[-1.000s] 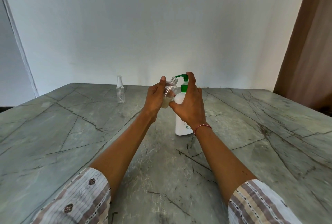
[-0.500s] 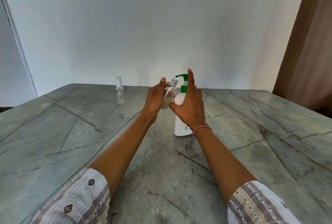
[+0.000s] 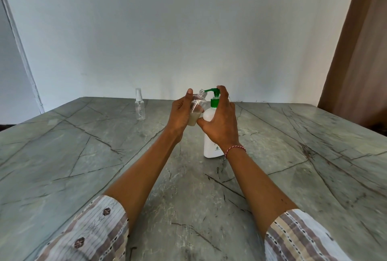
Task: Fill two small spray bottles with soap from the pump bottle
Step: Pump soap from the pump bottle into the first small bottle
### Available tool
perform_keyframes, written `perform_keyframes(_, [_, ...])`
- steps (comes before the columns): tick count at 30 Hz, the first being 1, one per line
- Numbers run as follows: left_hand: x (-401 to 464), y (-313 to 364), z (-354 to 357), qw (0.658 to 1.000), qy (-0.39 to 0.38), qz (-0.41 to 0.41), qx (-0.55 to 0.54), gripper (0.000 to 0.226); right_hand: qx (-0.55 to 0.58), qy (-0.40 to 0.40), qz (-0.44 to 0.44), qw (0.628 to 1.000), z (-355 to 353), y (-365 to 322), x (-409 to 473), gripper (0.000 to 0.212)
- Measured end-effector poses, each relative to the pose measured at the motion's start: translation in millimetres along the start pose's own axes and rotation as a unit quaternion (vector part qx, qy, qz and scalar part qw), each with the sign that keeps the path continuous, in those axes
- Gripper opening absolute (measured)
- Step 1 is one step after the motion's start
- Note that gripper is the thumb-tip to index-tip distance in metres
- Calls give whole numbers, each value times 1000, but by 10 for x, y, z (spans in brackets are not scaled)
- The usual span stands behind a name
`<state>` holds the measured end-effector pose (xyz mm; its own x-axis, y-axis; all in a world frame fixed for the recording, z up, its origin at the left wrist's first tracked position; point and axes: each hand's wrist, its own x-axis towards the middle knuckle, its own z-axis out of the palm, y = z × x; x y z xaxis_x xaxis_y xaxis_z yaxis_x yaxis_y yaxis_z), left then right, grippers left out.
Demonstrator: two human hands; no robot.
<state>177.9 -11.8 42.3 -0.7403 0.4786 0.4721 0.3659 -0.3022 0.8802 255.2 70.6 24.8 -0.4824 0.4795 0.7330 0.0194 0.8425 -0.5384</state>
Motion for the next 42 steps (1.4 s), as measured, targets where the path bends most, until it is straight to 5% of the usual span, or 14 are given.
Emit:
perform_keyframes(6, [1, 9, 3, 1000, 1, -1, 0, 38, -13, -10, 5, 1000, -12, -20, 13, 113])
perform_keyframes(20, [-16, 32, 3, 1000, -1, -4, 2, 39, 10, -6, -2, 1000, -15, -11, 1, 98])
perform_keyframes(28, [-28, 32, 24, 1000, 4, -14, 4, 36, -6, -11, 6, 1000, -21, -15, 16, 112])
perform_keyframes(42, [3, 12, -6, 1000, 3, -7, -6, 39, 4, -7, 6, 1000, -20, -32, 0, 98])
